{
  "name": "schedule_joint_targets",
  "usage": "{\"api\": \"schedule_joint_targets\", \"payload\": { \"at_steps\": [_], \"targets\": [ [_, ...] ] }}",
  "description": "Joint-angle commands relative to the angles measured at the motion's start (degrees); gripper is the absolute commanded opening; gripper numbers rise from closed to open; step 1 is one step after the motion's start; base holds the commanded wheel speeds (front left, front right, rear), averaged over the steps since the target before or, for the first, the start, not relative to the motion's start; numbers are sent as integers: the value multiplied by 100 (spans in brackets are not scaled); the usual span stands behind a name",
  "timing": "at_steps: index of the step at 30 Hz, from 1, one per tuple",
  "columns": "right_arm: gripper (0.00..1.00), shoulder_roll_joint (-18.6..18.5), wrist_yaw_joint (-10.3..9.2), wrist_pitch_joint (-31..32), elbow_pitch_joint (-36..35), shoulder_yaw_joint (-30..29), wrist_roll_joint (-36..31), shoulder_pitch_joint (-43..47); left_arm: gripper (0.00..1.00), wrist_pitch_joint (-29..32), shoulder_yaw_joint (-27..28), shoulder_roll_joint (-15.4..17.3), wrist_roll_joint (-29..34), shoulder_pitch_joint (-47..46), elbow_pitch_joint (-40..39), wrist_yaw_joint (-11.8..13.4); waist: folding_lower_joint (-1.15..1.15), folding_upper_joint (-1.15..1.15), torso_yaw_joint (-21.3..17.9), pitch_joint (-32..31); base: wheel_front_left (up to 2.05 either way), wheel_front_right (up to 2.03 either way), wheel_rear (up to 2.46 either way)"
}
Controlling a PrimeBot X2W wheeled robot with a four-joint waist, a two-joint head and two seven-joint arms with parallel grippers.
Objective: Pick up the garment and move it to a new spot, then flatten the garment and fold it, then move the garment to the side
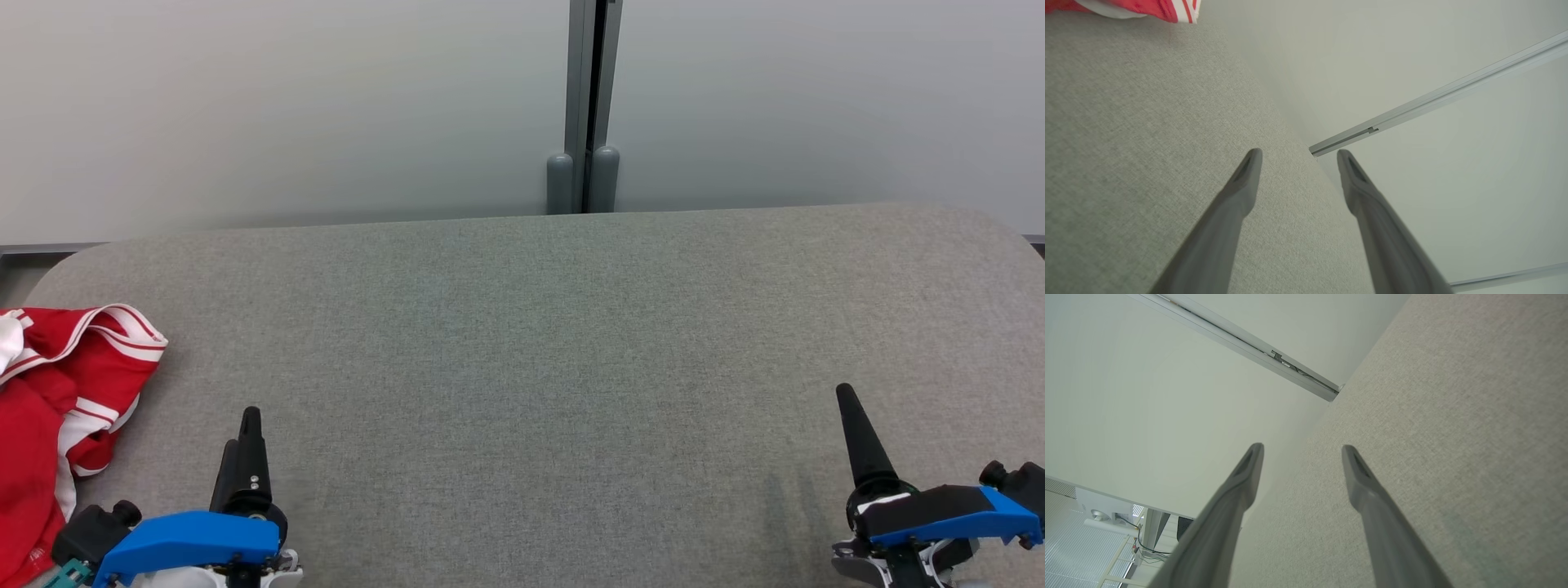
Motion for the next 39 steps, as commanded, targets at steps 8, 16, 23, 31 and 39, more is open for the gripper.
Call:
{"api": "schedule_joint_targets", "payload": {
  "at_steps": [8, 16, 23, 31, 39],
  "targets": [
    [100, -88, 7, -222, 128, 102, -988, -281, 100, -216, -142, 54, 910, -161, 40, 88, 0, 0, 4, 30, 0, 0, 0],
    [100, -61, 8, -378, 168, 53, -1726, -309, 100, -372, -235, 59, 1639, -164, 174, 165, 0, 0, 3, 37, 0, 0, 0],
    [100, -42, 9, -507, 213, 69, -2292, -318, 100, -500, -334, 62, 2211, -172, 270, 221, 0, 0, -7, 35, 0, 0, 0],
    [100, -12, 10, -644, 164, 40, -2867, -311, 100, -638, -407, 65, 2807, -153, 223, 315, 0, 0, -20, 36, 0, 0, 0],
    [100, 30, 11, -771, 36, -11, -3435, -254, 100, -762, -447, 68, 3369, -114, 120, 408, -1, 0, -22, 30, 0, 0, 0]
  ]
}}
